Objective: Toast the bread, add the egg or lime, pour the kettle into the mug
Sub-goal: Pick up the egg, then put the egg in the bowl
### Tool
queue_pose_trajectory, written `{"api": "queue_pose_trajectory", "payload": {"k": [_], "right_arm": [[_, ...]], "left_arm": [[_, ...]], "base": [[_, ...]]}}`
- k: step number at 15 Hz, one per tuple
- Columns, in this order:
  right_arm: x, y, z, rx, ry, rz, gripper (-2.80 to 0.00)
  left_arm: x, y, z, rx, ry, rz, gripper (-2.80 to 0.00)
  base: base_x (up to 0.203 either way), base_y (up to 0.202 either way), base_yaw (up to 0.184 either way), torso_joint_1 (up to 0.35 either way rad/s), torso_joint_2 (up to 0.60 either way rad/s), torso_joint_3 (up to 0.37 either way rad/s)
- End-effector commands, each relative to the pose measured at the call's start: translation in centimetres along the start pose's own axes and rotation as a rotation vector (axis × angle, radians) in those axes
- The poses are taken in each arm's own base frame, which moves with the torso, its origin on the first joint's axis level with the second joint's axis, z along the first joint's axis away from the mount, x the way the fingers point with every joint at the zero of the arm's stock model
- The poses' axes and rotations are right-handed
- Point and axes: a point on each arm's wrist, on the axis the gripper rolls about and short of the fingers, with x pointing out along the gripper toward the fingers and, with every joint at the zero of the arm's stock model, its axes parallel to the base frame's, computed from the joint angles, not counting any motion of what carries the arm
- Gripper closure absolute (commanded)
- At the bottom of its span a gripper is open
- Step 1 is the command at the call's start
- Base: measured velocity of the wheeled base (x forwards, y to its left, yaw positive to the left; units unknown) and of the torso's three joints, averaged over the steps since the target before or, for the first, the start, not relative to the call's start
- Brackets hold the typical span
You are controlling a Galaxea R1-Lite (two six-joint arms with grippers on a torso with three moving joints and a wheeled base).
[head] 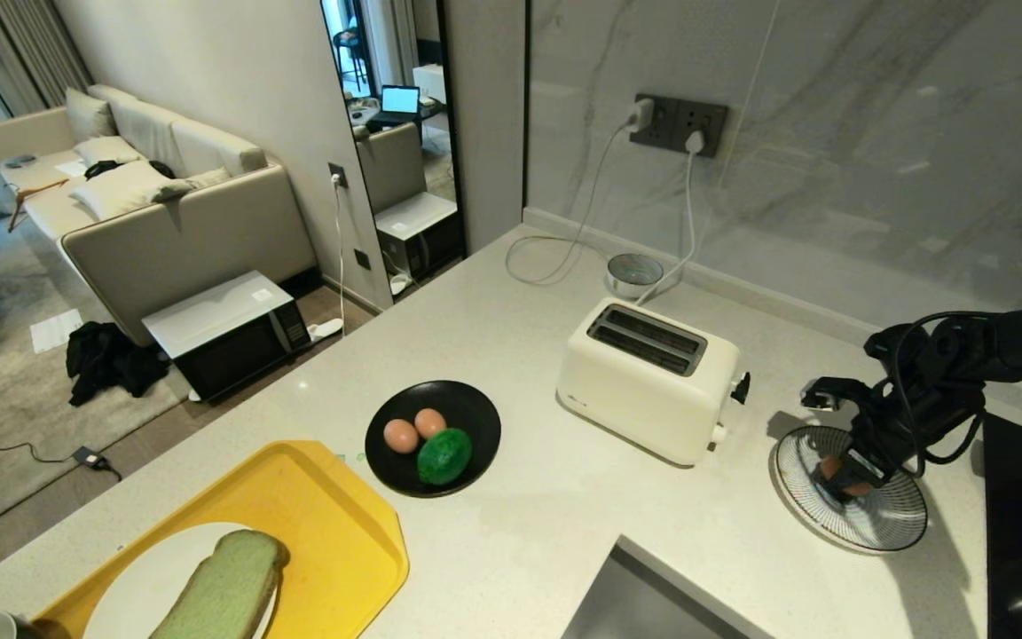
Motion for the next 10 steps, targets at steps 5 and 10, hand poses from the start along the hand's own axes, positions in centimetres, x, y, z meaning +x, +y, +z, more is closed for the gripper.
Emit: {"api": "queue_pose_trajectory", "payload": {"k": [5, 10], "right_arm": [[-0.9, 0.3, 0.1, -0.002, -0.004, 0.004, 0.00], [-5.0, 0.7, 0.2, 0.010, -0.037, -0.022, 0.00]], "left_arm": [[0.0, 0.0, 0.0, 0.000, -0.001, 0.001, 0.00], [0.0, 0.0, 0.0, -0.002, 0.001, 0.001, 0.00]], "base": [[0.000, 0.000, 0.000, 0.000, 0.00, 0.000], [0.000, 0.000, 0.000, 0.000, 0.00, 0.000]]}}
